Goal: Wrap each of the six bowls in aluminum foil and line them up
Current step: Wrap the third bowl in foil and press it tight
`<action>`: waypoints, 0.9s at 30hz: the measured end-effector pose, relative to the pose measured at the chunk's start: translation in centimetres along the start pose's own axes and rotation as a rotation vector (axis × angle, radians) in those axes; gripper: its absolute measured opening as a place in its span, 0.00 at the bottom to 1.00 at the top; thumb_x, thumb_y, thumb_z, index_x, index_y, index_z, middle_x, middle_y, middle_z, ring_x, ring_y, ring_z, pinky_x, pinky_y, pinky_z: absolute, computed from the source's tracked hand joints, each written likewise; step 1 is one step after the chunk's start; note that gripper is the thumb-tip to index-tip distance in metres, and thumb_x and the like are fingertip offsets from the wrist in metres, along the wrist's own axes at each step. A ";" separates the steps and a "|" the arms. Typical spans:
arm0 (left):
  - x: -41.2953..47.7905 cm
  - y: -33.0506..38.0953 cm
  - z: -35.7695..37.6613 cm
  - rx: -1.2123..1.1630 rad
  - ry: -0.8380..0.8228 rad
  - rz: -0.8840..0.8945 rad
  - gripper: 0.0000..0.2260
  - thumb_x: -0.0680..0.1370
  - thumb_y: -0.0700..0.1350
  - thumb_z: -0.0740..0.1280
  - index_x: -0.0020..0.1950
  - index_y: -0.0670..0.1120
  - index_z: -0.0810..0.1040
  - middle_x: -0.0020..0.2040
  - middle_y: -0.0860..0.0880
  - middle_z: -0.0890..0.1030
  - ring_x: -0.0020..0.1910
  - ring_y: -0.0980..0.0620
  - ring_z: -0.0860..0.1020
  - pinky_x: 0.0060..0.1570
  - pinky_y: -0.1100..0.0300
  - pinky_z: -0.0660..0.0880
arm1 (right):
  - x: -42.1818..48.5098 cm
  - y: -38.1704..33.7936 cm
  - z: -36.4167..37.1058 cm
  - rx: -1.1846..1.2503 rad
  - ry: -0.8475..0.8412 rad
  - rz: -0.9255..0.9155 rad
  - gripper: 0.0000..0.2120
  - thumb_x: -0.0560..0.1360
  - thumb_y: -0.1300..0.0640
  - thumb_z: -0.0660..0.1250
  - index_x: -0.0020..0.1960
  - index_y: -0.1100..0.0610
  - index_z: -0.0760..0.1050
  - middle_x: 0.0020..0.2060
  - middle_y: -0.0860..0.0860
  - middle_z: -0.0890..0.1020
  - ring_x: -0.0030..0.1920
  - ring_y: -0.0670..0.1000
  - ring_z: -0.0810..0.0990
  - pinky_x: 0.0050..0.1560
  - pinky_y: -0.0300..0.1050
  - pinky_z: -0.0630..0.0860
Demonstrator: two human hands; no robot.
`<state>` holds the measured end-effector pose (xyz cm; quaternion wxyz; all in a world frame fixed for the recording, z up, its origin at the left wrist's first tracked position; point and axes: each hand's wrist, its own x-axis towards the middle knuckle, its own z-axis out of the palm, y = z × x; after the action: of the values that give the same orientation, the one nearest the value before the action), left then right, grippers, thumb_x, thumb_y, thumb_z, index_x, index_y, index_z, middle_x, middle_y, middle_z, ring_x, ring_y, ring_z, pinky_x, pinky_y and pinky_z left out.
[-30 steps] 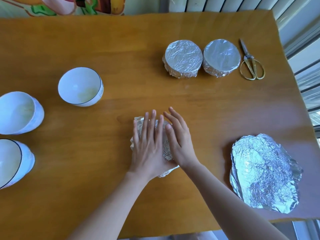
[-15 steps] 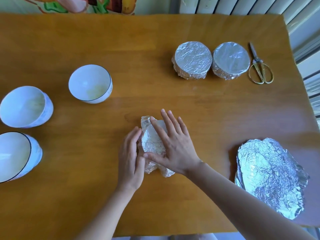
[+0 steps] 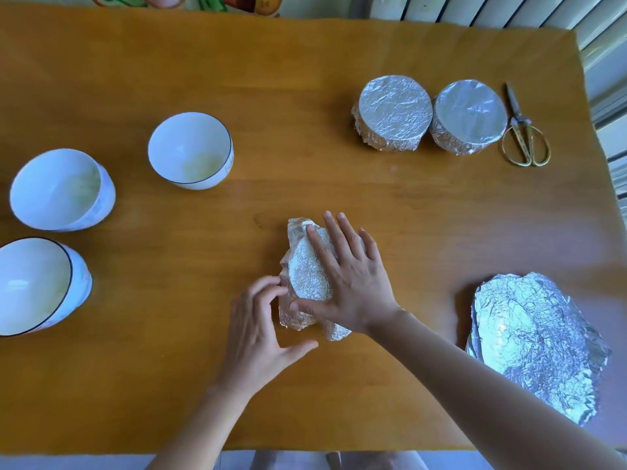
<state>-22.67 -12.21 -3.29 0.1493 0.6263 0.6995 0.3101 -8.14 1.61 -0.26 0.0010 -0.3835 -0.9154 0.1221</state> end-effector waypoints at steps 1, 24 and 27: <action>-0.3 0.3 0.5 -0.005 0.025 -0.041 0.33 0.68 0.64 0.73 0.62 0.44 0.68 0.62 0.45 0.73 0.59 0.45 0.76 0.56 0.48 0.75 | 0.0 0.0 0.0 -0.006 -0.001 0.001 0.54 0.66 0.19 0.52 0.80 0.53 0.54 0.79 0.58 0.56 0.79 0.59 0.53 0.75 0.61 0.57; 2.9 -0.6 0.2 -0.648 -0.155 -0.507 0.06 0.75 0.35 0.72 0.43 0.45 0.79 0.36 0.49 0.82 0.32 0.54 0.78 0.35 0.60 0.75 | 0.1 -0.3 -0.1 -0.053 -0.028 0.018 0.55 0.66 0.19 0.50 0.80 0.55 0.55 0.78 0.59 0.58 0.78 0.60 0.56 0.73 0.61 0.59; 3.1 0.1 0.8 -0.600 -0.047 -0.562 0.11 0.73 0.32 0.73 0.43 0.47 0.77 0.37 0.48 0.82 0.31 0.54 0.77 0.34 0.57 0.74 | 0.1 -0.3 -0.1 -0.055 -0.019 0.025 0.55 0.66 0.19 0.51 0.80 0.55 0.56 0.77 0.59 0.60 0.77 0.60 0.58 0.72 0.61 0.60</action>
<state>-22.63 -9.00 -3.27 0.4201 0.3462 0.7184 0.4330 -8.40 1.52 -0.13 -0.0195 -0.3935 -0.9136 0.1006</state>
